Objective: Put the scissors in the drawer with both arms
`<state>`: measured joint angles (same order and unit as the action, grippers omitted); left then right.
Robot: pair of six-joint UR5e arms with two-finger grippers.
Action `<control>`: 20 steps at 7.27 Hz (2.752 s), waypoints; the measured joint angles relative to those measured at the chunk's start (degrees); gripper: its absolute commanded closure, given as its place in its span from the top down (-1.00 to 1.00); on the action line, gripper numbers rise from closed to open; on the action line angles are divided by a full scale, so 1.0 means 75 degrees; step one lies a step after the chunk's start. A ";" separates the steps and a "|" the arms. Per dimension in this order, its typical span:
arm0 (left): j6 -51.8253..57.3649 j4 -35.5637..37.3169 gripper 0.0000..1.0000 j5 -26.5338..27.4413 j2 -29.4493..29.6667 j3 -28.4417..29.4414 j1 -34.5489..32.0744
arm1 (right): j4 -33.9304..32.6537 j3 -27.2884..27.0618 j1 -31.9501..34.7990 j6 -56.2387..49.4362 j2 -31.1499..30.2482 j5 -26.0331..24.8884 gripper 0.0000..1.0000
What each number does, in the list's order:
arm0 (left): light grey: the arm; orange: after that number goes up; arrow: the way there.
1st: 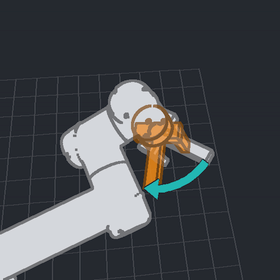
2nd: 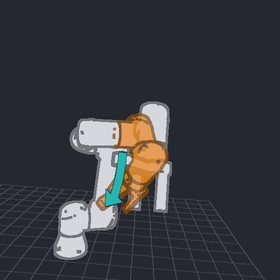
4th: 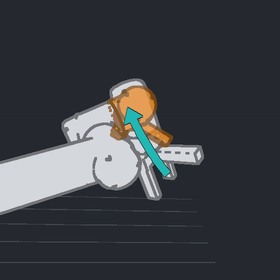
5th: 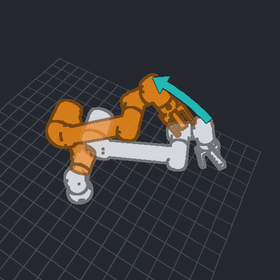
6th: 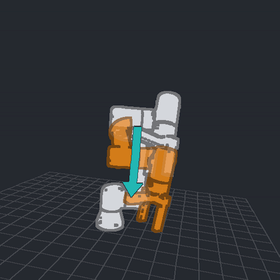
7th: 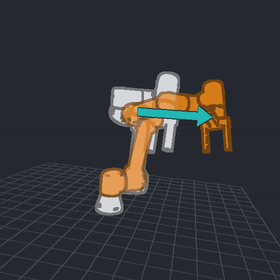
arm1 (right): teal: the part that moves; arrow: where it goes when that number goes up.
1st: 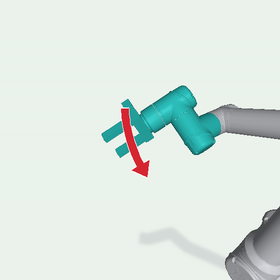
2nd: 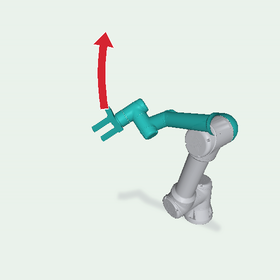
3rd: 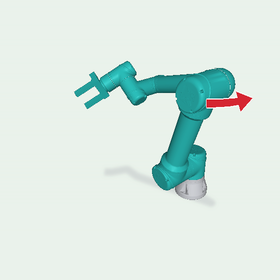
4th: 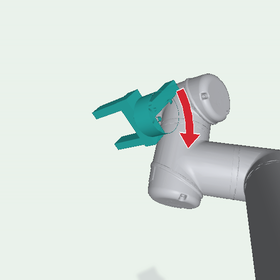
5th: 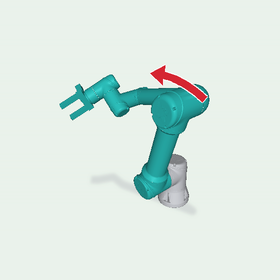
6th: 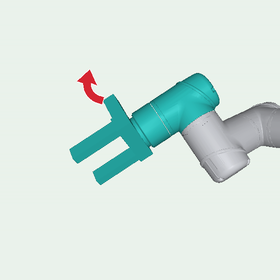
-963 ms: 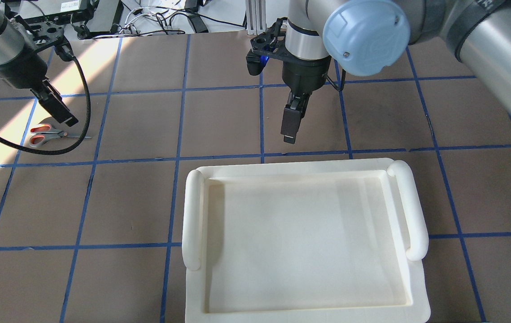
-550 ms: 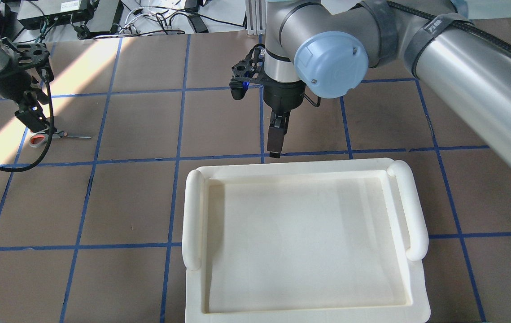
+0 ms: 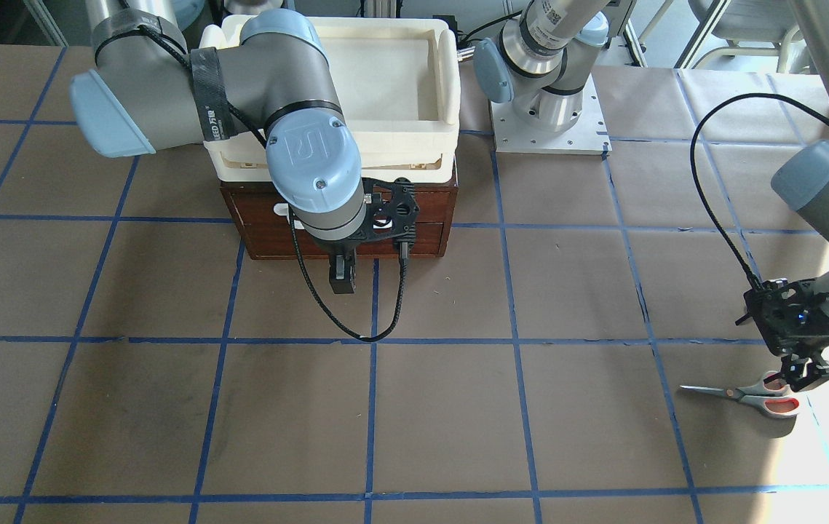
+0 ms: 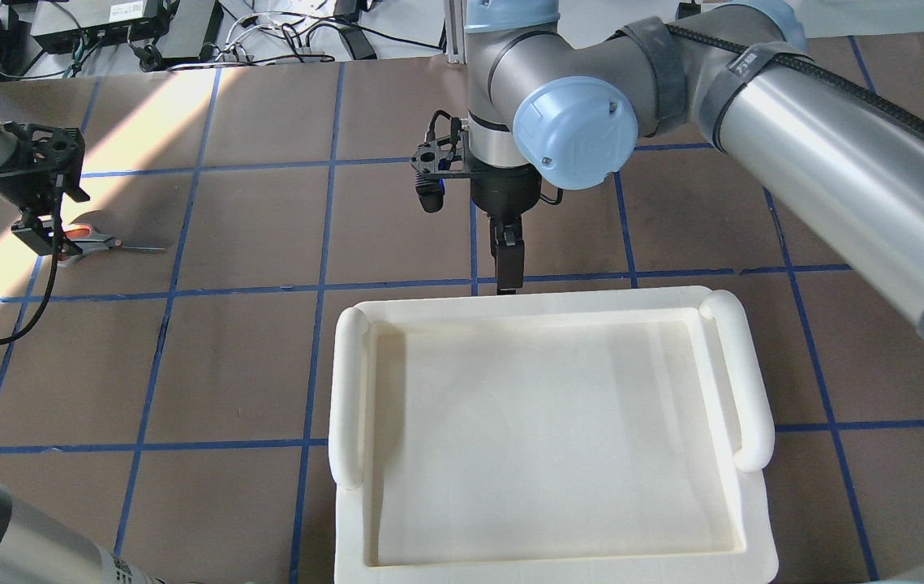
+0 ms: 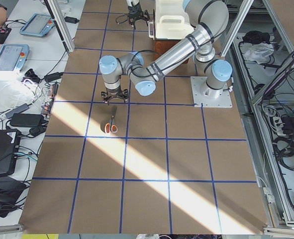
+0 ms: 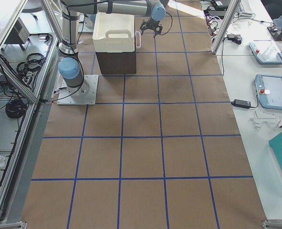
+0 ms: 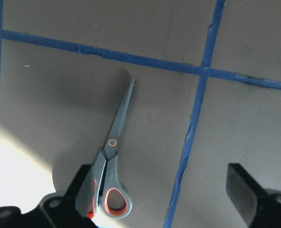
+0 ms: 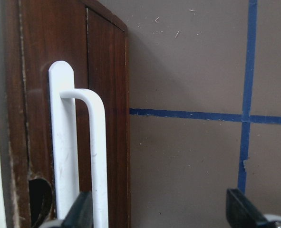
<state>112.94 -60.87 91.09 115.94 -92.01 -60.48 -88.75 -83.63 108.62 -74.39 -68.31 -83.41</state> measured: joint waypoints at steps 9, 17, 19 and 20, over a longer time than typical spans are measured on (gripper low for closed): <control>0.1810 0.1223 0.83 0.0006 0.1452 0.0306 0.0142 | 0.1728 0.1379 -0.0212 -0.0745 0.1081 -0.0006 0.95; 0.2052 0.1234 -1.00 0.0250 0.1528 0.0326 0.0141 | 0.1780 0.0877 -0.0203 -0.0720 0.1099 0.0174 0.66; 0.2051 0.1216 -1.00 0.0325 0.1471 0.0321 0.0141 | 0.1786 0.0876 -0.0162 -0.0610 0.1068 0.0269 0.67; 0.2045 0.1198 -1.00 0.0327 0.1400 0.0323 0.0108 | 0.1791 0.0895 -0.0148 -0.0559 0.1047 0.0303 0.67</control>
<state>128.28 -51.89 93.54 126.43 -89.58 -59.67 -75.31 -76.91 107.51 -78.58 -60.46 -81.14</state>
